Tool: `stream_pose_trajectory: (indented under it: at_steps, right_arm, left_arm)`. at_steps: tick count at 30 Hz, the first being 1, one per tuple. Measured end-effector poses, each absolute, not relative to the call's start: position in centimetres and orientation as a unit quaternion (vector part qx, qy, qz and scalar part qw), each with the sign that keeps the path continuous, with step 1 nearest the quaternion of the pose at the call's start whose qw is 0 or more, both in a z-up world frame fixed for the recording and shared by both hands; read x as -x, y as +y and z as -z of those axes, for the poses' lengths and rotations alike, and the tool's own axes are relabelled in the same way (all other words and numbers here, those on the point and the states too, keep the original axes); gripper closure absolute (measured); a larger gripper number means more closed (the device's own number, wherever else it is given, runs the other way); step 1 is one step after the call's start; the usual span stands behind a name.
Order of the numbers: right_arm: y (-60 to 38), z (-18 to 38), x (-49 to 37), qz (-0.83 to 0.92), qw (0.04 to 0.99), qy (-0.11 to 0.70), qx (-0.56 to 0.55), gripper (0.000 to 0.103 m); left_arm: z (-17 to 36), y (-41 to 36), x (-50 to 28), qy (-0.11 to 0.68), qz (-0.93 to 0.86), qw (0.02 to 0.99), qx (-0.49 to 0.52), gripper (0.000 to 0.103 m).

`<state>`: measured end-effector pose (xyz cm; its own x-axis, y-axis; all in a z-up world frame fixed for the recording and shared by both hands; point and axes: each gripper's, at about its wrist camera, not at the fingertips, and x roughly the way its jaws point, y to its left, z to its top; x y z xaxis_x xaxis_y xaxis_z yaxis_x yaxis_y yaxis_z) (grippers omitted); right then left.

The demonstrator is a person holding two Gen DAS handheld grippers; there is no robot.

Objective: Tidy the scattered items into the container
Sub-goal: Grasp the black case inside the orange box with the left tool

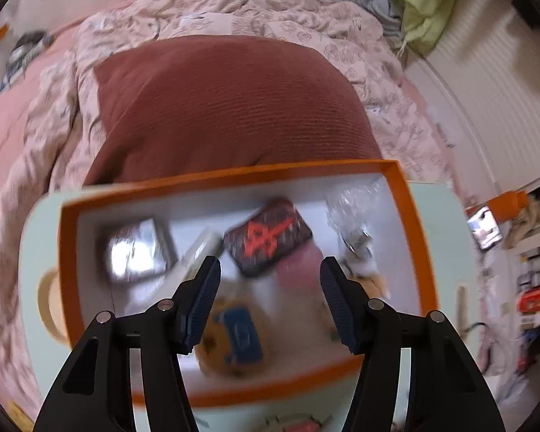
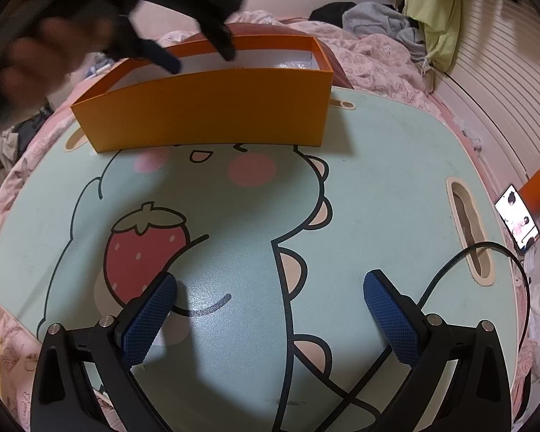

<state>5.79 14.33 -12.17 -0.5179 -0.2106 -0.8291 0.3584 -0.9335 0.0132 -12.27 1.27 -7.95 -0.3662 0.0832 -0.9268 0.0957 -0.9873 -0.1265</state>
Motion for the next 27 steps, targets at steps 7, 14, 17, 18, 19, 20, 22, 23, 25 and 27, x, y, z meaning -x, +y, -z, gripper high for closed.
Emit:
stream_pose_trajectory:
  at_steps: [7, 14, 17, 18, 19, 20, 22, 23, 25, 27]
  right_arm:
    - [14.5, 12.1, -5.8, 0.868, 0.165, 0.079, -0.462, 0.0]
    - [14.5, 12.1, -5.7, 0.868, 0.166, 0.08, -0.461, 0.0]
    - [14.6, 12.1, -5.8, 0.868, 0.166, 0.079, -0.461, 0.0]
    - [14.6, 12.1, -5.7, 0.868, 0.166, 0.079, -0.461, 0.0]
    - [14.6, 12.1, -5.7, 0.868, 0.166, 0.079, -0.461, 0.0]
    - [14.6, 12.1, -5.7, 0.868, 0.166, 0.079, -0.461, 0.0]
    - [14.6, 12.1, -5.7, 0.868, 0.166, 0.079, -0.461, 0.0]
    - [14.6, 12.1, -5.7, 0.868, 0.166, 0.079, -0.461, 0.0]
    - [14.6, 12.1, -5.8, 0.868, 0.166, 0.079, -0.461, 0.0]
    - [14.6, 12.1, -5.7, 0.868, 0.166, 0.079, -0.461, 0.0]
  left_arm:
    - [11.1, 1.3, 14.7, 0.13, 0.796, 0.01, -0.592, 0.038]
    - [11.7, 4.0, 14.7, 0.038, 0.805, 0.026, -0.592, 0.047]
    - [11.2, 3.6, 13.4, 0.056, 0.809, -0.002, -0.585, 0.056]
    - [10.8, 3.4, 13.7, 0.063, 0.811, -0.009, -0.582, 0.057]
    - [10.2, 3.2, 13.0, 0.073, 0.817, -0.019, -0.571, 0.058]
    - [9.8, 3.1, 12.6, 0.075, 0.822, -0.024, -0.564, 0.059]
    - [8.2, 2.2, 12.5, 0.073, 0.836, -0.032, -0.543, 0.062]
    - [7.0, 2.0, 11.8, 0.069, 0.847, -0.029, -0.527, 0.063]
    - [5.3, 1.9, 10.7, 0.074, 0.861, -0.035, -0.502, 0.063]
    - [3.6, 1.8, 9.4, 0.086, 0.87, -0.054, -0.482, 0.063]
